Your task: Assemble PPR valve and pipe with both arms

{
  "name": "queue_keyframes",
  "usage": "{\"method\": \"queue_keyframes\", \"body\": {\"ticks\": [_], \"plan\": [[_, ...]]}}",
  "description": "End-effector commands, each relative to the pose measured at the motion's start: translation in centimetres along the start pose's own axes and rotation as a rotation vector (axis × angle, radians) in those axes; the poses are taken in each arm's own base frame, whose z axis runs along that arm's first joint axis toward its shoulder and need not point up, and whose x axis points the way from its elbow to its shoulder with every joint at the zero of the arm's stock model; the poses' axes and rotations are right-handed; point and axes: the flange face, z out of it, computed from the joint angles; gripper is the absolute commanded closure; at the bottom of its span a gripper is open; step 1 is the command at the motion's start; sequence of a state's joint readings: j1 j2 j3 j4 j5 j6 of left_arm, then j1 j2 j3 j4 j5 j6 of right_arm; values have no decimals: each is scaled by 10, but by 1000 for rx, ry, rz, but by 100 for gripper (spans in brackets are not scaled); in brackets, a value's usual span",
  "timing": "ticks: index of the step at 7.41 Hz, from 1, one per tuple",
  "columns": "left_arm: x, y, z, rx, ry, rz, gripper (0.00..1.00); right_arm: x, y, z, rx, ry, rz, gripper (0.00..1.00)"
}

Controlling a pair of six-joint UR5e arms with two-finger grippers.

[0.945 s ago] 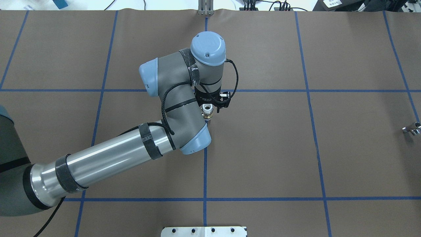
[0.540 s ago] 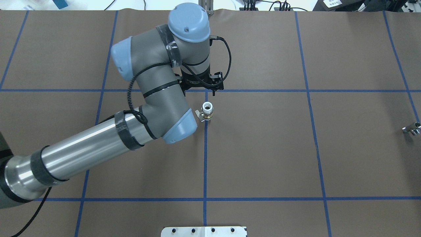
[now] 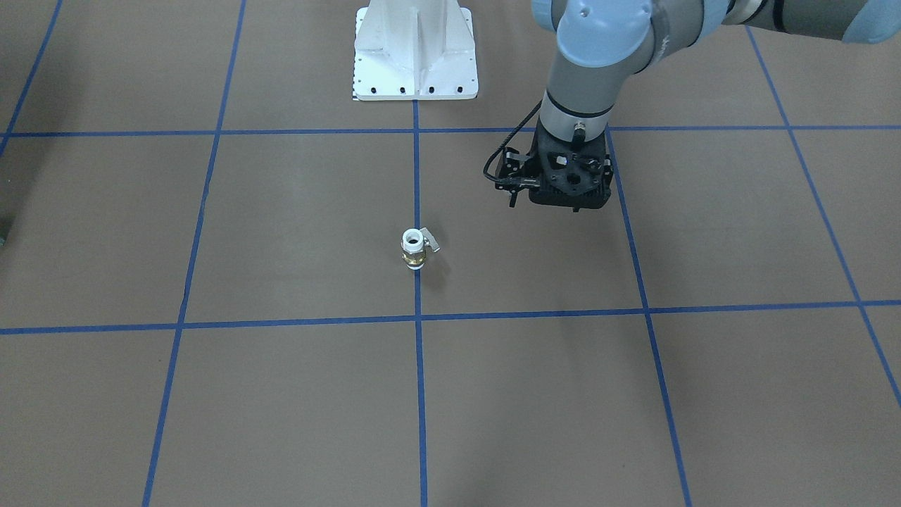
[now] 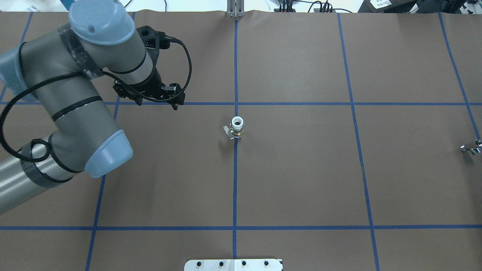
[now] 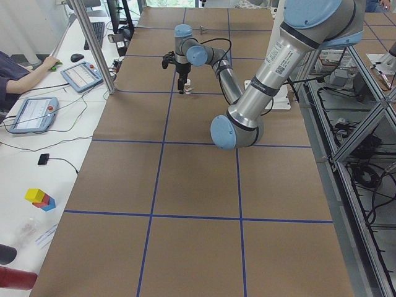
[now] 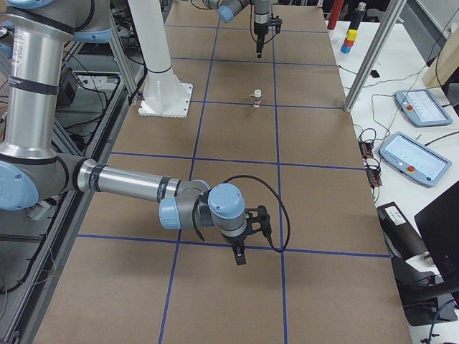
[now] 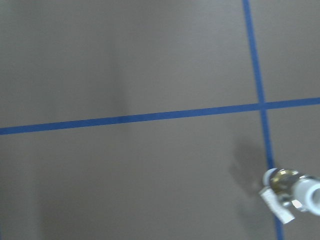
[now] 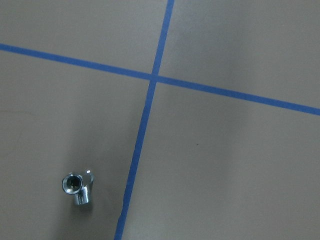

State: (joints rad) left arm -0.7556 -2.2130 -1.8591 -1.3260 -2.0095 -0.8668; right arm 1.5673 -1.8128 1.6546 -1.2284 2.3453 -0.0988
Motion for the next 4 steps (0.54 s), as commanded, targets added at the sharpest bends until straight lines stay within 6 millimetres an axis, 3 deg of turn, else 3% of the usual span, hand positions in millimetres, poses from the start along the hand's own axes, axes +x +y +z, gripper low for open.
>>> {"method": "queue_keyframes", "body": {"ticks": [1, 4], "plan": [[-17, 8, -2, 2, -6, 9, 0, -50, -9, 18, -32, -20, -87, 1], [-21, 9, -1, 4, -10, 6, 0, -88, -19, 44, -78, -58, -16, 1]]}}
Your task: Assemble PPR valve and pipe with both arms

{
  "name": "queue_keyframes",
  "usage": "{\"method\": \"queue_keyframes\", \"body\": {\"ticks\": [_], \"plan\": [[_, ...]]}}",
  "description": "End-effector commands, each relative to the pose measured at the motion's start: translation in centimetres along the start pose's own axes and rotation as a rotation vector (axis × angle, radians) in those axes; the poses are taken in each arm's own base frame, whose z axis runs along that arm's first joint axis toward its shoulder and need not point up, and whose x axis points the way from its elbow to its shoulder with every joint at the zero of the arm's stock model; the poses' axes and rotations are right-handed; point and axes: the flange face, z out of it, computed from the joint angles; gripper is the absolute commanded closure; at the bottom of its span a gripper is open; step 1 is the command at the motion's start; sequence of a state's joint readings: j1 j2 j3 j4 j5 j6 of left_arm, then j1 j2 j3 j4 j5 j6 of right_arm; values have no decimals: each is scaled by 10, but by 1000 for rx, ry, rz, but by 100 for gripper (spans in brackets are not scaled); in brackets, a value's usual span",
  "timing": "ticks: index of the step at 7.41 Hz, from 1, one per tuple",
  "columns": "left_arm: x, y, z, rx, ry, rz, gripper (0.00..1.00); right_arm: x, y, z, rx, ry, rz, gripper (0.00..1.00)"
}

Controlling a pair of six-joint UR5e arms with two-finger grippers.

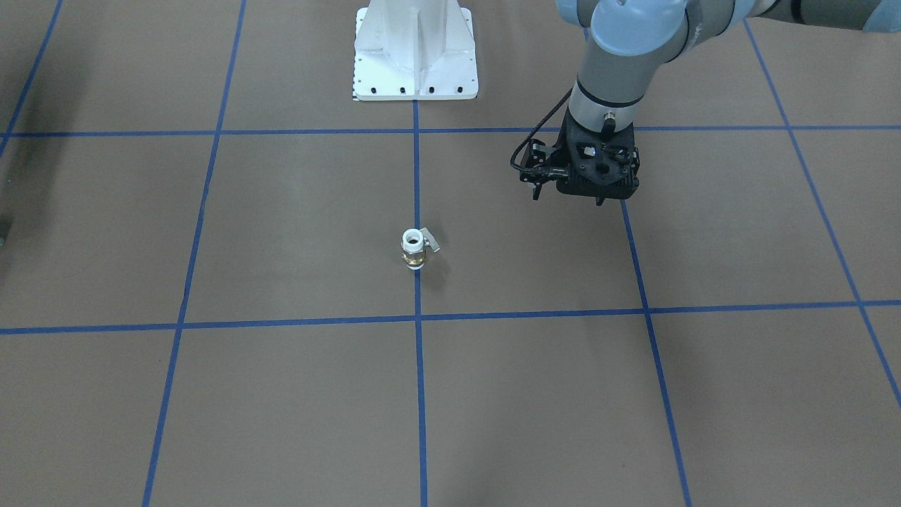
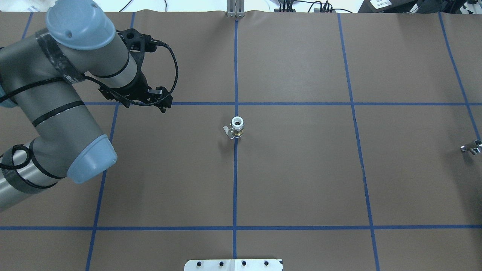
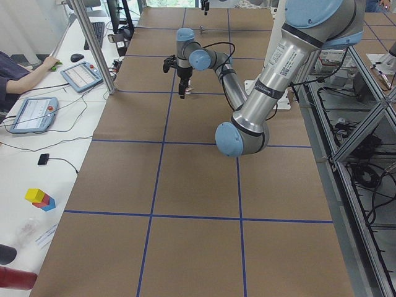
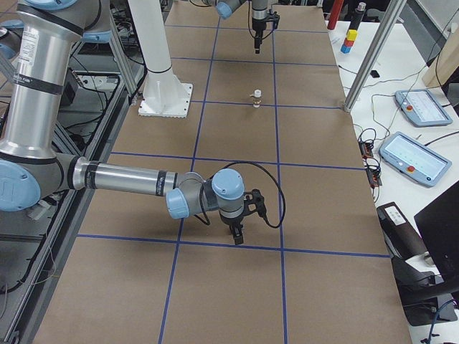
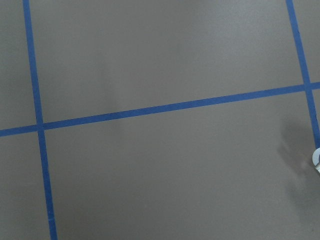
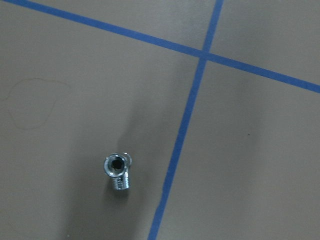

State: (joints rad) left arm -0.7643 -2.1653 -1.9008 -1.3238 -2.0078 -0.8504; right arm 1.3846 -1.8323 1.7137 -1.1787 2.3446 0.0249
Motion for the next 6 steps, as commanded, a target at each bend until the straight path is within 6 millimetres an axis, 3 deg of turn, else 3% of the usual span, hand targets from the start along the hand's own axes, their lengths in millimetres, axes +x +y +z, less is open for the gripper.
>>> {"method": "queue_keyframes", "body": {"ticks": [1, 3, 5, 6], "plan": [[-1, 1, 0, 0, 0, -1, 0, -32, -14, 21, -19, -22, 122, 1], [-1, 1, 0, 0, -2, -1, 0, -38, -22, 32, -33, -21, 112, 1], [2, 3, 5, -8, -3, 1, 0, -29, -24, 44, -43, 34, 89, 1], [2, 3, 5, -8, -3, -1, 0, -29, -35, 51, -45, 44, 68, 1]]}}
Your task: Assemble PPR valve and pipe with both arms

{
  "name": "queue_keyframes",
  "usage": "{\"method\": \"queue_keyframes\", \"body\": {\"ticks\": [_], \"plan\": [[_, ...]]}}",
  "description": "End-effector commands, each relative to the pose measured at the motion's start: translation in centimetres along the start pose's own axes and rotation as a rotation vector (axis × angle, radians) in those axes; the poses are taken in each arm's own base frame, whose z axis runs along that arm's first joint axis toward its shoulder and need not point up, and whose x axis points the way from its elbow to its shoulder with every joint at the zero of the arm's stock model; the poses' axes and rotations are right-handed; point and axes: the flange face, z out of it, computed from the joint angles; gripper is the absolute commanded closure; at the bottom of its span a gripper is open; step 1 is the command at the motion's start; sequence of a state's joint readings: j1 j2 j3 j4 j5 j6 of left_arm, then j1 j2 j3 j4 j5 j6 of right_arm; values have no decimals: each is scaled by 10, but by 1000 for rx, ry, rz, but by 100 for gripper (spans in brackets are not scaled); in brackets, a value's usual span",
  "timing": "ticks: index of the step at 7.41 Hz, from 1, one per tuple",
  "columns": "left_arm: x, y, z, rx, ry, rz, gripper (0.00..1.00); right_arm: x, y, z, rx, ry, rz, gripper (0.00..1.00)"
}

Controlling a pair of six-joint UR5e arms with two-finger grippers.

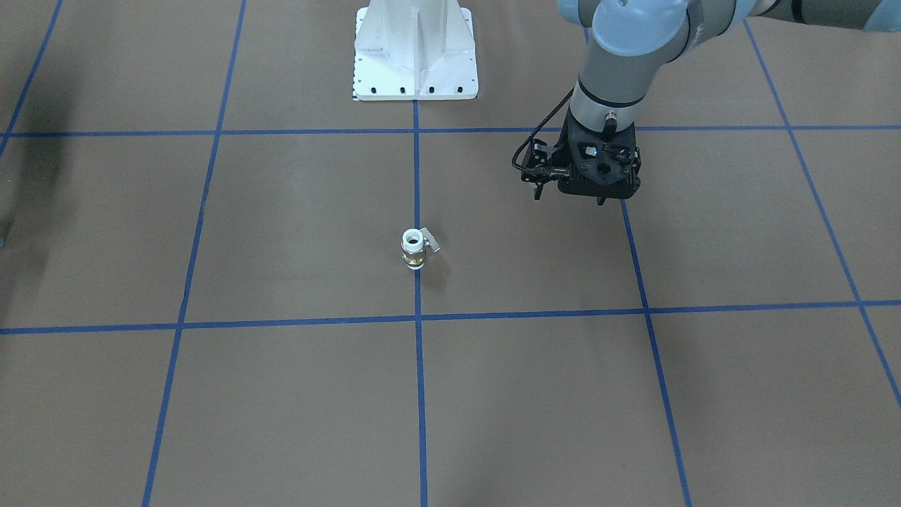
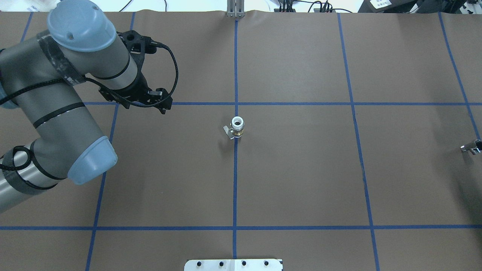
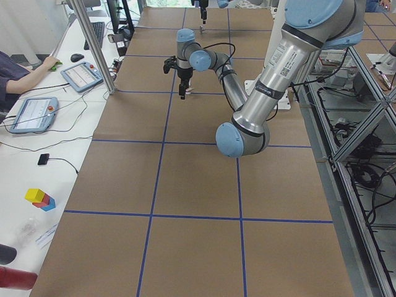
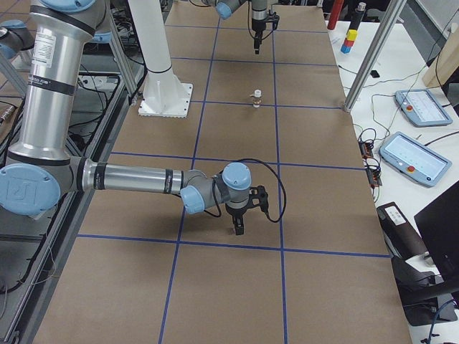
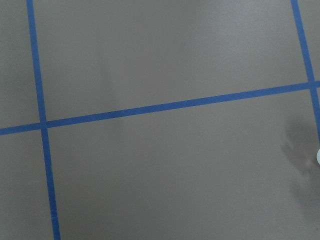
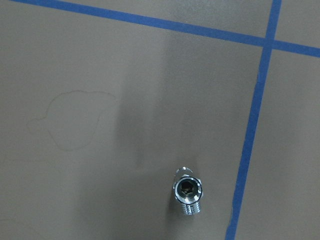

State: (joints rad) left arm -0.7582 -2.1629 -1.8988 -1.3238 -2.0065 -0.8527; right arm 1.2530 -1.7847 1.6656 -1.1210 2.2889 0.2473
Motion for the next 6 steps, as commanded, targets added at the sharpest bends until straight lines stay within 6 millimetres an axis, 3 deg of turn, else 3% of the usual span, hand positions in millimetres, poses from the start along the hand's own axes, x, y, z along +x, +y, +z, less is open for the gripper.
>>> {"method": "queue_keyframes", "body": {"ticks": [1, 2, 6], "plan": [[1, 0, 1, -2, -1, -2, 0, 2, -14, 17, -18, 23, -29, 1], [1, 1, 2, -4, -1, -2, 0, 1, -23, 20, -17, 22, -47, 1], [1, 0, 4, -6, -4, -8, 0, -2, -27, 45, -62, 22, -99, 2]]}}
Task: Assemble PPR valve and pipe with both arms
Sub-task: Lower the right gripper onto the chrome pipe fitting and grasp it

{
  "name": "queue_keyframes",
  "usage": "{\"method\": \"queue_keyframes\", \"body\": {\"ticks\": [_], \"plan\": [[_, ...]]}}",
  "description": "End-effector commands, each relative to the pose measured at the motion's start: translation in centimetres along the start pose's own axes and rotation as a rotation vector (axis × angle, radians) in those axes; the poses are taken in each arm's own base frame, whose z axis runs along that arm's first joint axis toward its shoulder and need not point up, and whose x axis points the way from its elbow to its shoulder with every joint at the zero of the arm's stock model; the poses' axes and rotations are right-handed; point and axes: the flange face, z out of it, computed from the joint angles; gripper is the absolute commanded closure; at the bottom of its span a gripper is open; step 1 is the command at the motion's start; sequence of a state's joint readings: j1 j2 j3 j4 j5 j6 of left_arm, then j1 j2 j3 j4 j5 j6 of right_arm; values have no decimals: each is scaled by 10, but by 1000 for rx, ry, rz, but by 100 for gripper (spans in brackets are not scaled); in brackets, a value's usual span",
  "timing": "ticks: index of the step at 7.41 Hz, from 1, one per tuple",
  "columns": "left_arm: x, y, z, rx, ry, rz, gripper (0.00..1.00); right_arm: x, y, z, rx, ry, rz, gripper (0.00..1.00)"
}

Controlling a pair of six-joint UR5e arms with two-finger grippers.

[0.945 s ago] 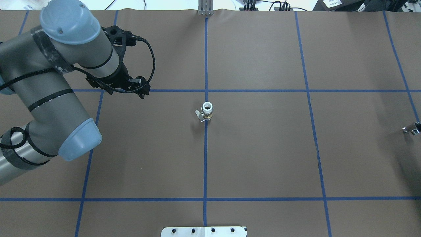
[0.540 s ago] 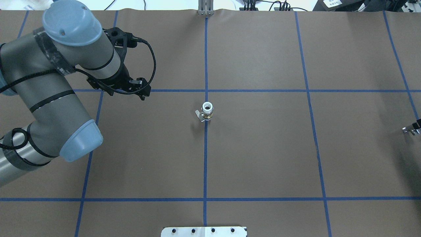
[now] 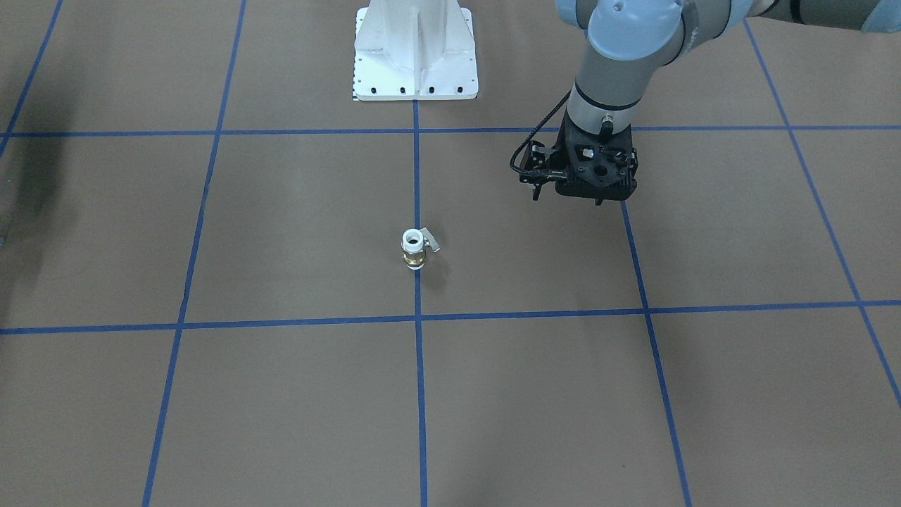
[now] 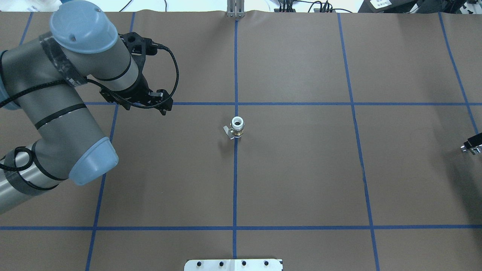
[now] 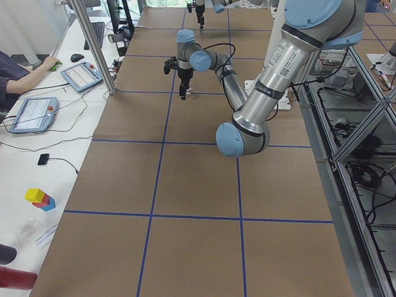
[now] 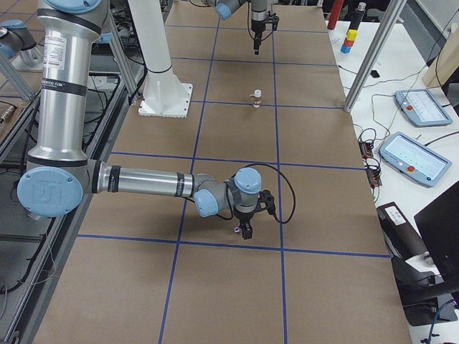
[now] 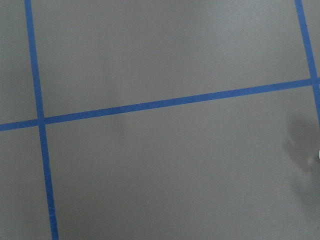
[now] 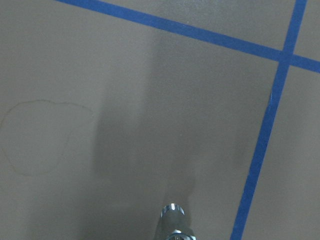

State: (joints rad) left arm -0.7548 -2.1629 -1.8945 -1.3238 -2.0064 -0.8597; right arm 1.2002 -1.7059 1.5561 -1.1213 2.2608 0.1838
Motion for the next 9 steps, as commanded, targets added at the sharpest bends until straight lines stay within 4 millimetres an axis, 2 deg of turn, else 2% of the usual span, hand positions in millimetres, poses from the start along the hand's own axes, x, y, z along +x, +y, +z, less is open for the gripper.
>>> {"method": "queue_keyframes", "body": {"ticks": [1, 3, 6, 7, 9], "plan": [[0, 0, 1, -1, -1, -1, 0, -2, -3, 6, -12, -3, -20, 7], [-1, 0, 1, -2, -2, -2, 0, -7, -2, 12, -24, -3, -31, 23], [-1, 0, 1, -1, -3, -5, 0, -7, 1, 20, -43, -3, -39, 34], [0, 0, 2, -2, -3, -4, 0, -6, 2, 22, -45, -2, -37, 41], [0, 0, 2, -2, -3, -6, 0, -5, 1, 22, -46, -2, -37, 46]]}}
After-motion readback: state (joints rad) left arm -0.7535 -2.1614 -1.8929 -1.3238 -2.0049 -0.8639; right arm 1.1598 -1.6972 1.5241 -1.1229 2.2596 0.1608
